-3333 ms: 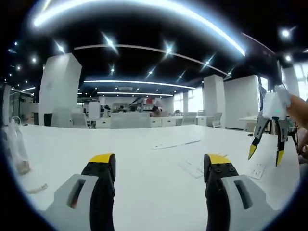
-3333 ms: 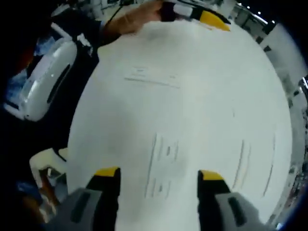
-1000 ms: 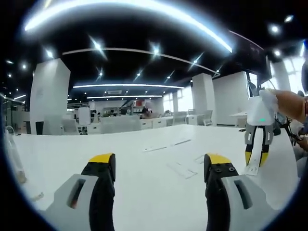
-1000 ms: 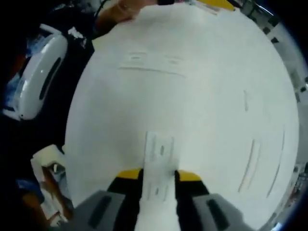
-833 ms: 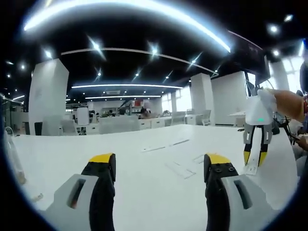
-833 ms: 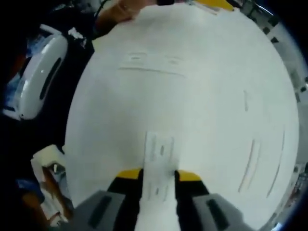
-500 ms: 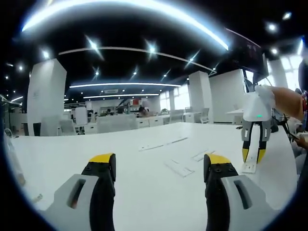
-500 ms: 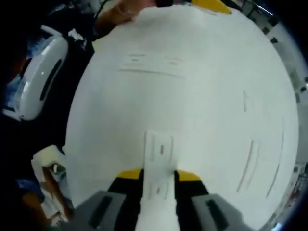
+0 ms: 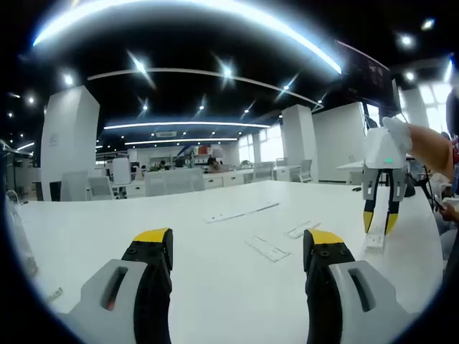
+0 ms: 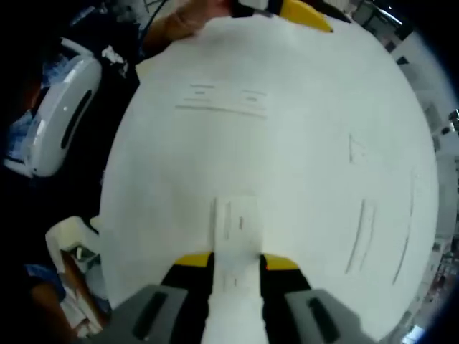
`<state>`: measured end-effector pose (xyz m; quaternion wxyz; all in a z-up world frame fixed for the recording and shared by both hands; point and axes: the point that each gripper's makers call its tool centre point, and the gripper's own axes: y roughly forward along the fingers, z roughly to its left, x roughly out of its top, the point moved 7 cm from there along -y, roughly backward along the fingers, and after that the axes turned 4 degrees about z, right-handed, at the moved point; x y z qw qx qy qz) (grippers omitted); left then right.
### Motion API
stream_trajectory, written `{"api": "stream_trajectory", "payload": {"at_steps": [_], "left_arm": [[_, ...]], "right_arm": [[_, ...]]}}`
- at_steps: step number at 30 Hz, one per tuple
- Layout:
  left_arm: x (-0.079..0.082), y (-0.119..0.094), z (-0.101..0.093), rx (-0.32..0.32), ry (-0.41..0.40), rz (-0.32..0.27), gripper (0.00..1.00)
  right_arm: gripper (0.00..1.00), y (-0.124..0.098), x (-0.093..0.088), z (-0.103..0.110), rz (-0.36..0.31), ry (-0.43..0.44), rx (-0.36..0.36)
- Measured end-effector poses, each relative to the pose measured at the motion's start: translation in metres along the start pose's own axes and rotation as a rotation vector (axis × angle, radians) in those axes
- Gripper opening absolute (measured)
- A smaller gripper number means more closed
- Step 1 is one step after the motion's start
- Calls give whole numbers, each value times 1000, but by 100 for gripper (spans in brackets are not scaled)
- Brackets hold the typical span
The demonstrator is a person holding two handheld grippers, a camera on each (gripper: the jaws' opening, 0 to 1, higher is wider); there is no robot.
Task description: Locate the socket holder cover, grip the socket holder cover, clip it into the socket holder slot.
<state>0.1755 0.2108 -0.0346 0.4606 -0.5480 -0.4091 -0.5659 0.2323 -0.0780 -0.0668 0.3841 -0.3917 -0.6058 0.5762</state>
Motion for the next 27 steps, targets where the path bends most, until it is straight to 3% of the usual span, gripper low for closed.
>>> {"api": "stream_trajectory", "payload": {"at_steps": [5,12,20,27], "left_arm": [[-2,3,-10,-81,4,17,68],[-7,7,-22,-160,8,56,69],[-6,8,-19,-150,2,55,70],[-6,8,-19,-148,0,55,70]], "right_arm": [[27,0,-9,-2,-2,30,-2],[27,-2,-14,-1,4,45,1],[27,-8,-24,-5,4,63,-10],[27,-14,-46,-19,6,133,-19]]}}
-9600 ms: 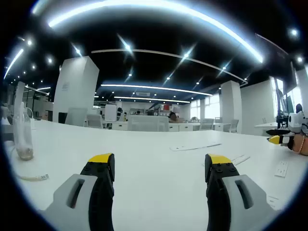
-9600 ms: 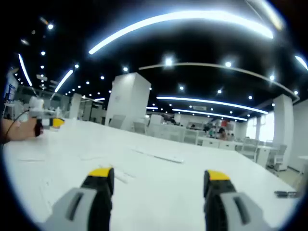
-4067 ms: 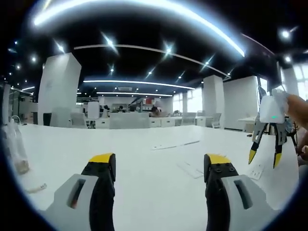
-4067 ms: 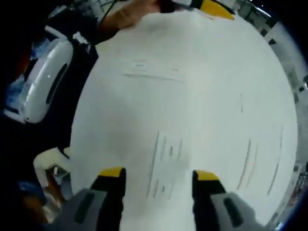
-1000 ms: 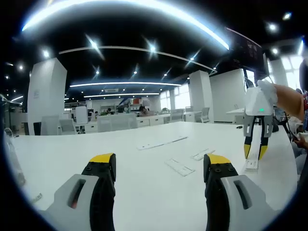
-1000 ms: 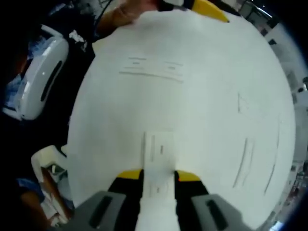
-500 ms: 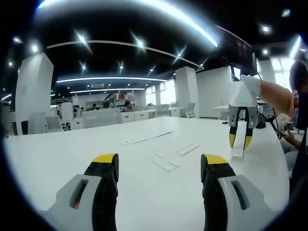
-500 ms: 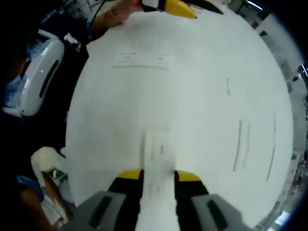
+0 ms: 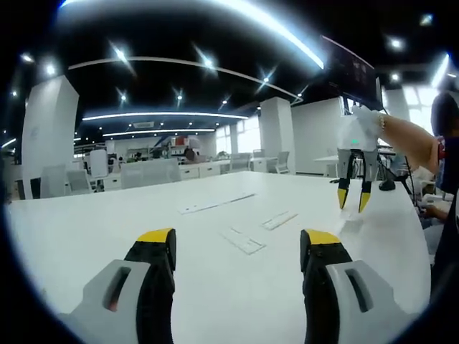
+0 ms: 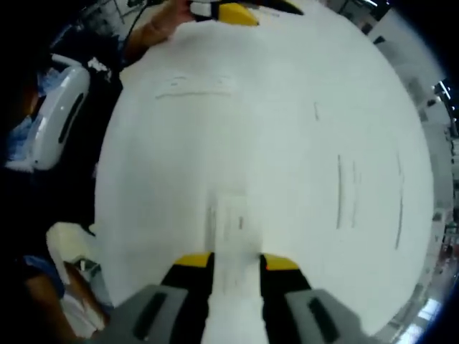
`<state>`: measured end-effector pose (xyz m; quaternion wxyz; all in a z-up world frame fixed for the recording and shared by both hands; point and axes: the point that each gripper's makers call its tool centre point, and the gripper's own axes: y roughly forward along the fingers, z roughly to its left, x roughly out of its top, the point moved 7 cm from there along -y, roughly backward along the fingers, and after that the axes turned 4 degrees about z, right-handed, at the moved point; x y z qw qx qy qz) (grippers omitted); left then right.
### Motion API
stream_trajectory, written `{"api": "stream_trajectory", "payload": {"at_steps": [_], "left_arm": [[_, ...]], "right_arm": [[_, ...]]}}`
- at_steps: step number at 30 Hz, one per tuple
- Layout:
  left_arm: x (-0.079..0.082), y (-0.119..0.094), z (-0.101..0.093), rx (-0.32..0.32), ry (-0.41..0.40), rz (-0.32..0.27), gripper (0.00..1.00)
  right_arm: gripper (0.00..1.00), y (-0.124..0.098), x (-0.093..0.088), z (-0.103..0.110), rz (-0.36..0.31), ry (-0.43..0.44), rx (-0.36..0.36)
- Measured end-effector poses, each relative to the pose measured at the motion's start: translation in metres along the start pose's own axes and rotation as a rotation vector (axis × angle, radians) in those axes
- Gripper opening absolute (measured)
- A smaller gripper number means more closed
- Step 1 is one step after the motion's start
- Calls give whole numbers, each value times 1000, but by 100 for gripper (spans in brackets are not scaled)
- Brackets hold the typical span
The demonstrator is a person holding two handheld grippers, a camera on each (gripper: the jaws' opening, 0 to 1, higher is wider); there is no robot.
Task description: Locate the socket holder cover, grip the socket holder cover, clip it into the socket holder slot.
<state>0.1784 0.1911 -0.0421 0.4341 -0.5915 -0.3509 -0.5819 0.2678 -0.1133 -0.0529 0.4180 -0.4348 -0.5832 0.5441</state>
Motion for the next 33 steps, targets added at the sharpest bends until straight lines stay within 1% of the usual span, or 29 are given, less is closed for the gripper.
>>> {"api": "stream_trajectory", "payload": {"at_steps": [6,14,23,29,33], "left_arm": [[-1,1,0,-2,0,9,71],[-1,0,-1,-5,8,9,71],[-3,3,0,-5,14,27,71],[-4,5,1,-6,14,35,71],[-5,7,2,-5,15,42,71]], "right_arm": [[27,1,-15,-14,2,46,-2],[27,-1,-32,-44,10,92,-12],[27,1,-45,-73,20,113,-27],[27,7,-55,-92,53,120,-37],[27,11,-53,-106,54,103,-44]]}}
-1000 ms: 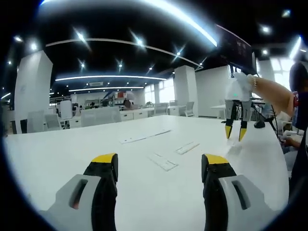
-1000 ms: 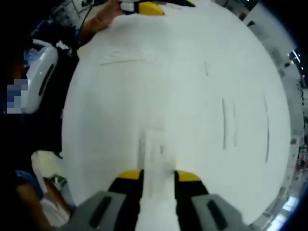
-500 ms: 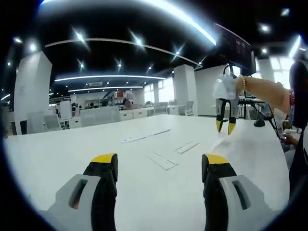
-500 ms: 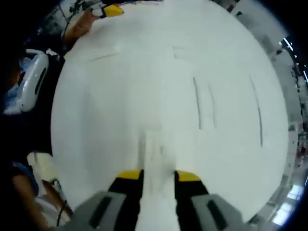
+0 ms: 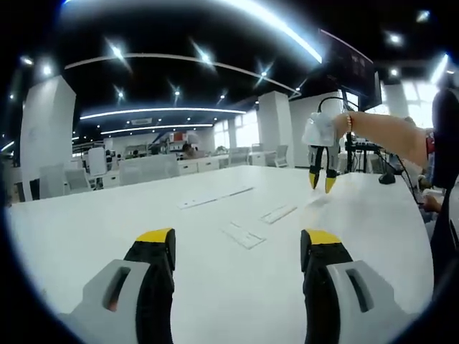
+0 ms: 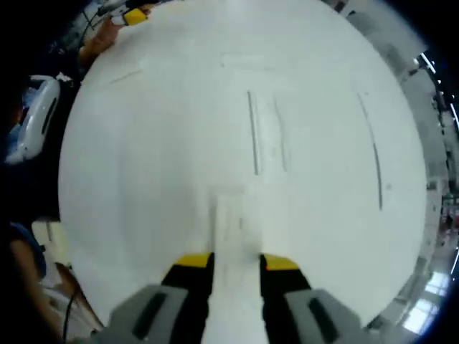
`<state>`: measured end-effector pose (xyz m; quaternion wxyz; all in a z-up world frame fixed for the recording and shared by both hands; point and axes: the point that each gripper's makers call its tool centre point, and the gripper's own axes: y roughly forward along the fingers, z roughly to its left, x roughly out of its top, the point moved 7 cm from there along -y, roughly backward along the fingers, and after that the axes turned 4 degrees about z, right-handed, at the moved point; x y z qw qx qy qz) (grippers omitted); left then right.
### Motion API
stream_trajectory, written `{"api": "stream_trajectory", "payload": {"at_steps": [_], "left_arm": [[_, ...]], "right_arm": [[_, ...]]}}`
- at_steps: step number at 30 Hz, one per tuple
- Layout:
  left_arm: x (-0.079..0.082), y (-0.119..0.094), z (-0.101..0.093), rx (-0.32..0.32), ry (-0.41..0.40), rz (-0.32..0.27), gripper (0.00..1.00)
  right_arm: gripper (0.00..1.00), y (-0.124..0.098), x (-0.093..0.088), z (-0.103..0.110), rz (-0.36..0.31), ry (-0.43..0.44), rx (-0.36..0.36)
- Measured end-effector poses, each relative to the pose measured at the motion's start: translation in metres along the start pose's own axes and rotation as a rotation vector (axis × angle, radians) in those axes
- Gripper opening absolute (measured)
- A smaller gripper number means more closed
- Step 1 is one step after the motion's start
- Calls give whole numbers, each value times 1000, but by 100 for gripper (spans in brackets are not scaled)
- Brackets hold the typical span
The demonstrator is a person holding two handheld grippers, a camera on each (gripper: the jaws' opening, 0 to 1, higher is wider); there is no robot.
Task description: Locate the socket holder cover, grip the socket holder cover, clip it into the socket holder slot.
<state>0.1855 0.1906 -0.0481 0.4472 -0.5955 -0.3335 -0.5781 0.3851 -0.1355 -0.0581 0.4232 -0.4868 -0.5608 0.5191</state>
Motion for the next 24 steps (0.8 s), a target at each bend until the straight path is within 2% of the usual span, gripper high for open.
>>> {"api": "stream_trajectory", "payload": {"at_steps": [9,24], "left_arm": [[-2,1,3,12,-2,8,71],[-4,1,4,10,-13,16,71]], "right_arm": [[27,1,5,-22,-10,-30,-18],[27,16,12,-30,-19,-60,16]]}}
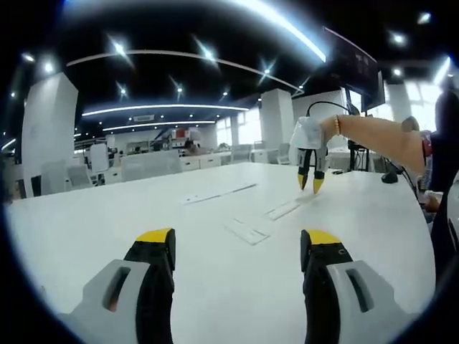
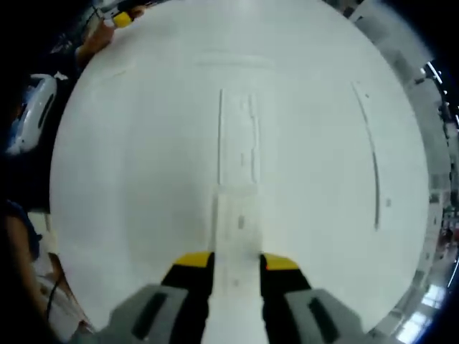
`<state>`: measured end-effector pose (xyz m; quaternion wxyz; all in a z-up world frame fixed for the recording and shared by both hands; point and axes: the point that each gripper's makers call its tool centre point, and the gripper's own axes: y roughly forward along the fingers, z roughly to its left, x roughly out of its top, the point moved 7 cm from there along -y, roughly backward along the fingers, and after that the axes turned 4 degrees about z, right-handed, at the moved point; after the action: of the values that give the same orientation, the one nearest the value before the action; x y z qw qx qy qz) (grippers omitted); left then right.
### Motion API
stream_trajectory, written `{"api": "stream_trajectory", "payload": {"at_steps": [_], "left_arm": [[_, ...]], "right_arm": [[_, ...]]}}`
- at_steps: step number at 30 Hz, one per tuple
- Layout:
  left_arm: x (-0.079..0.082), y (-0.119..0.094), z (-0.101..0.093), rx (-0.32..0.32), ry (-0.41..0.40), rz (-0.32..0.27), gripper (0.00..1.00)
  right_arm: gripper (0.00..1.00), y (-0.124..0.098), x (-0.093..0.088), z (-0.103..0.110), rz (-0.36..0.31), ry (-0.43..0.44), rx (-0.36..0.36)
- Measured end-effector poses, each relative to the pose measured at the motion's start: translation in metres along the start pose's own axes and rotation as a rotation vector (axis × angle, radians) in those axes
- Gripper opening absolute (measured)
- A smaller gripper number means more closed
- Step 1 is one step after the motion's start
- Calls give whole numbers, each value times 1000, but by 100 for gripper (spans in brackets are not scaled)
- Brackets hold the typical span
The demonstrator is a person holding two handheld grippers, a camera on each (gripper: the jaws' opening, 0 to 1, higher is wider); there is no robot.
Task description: Locate the socket holder cover, grip the socket holder cover, clip it into the socket holder slot.
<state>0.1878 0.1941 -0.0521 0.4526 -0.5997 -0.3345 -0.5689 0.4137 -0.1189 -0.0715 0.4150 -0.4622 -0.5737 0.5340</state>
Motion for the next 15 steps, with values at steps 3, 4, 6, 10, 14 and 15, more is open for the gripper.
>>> {"api": "stream_trajectory", "payload": {"at_steps": [3,4,6,10,14,15], "left_arm": [[-1,0,0,0,-1,5,71],[-1,0,0,0,-1,5,71],[-2,0,-1,1,0,7,71],[-2,-1,-1,3,0,6,71],[-2,-1,-2,1,-1,6,71],[-2,-1,-2,0,-1,5,71]], "right_arm": [[27,1,4,1,-7,-14,4],[27,2,5,1,-5,-17,4],[27,3,8,1,-8,-27,6],[27,4,11,1,-8,-35,12],[27,5,13,-1,-13,-35,14],[27,5,13,-1,-13,-35,17]]}}
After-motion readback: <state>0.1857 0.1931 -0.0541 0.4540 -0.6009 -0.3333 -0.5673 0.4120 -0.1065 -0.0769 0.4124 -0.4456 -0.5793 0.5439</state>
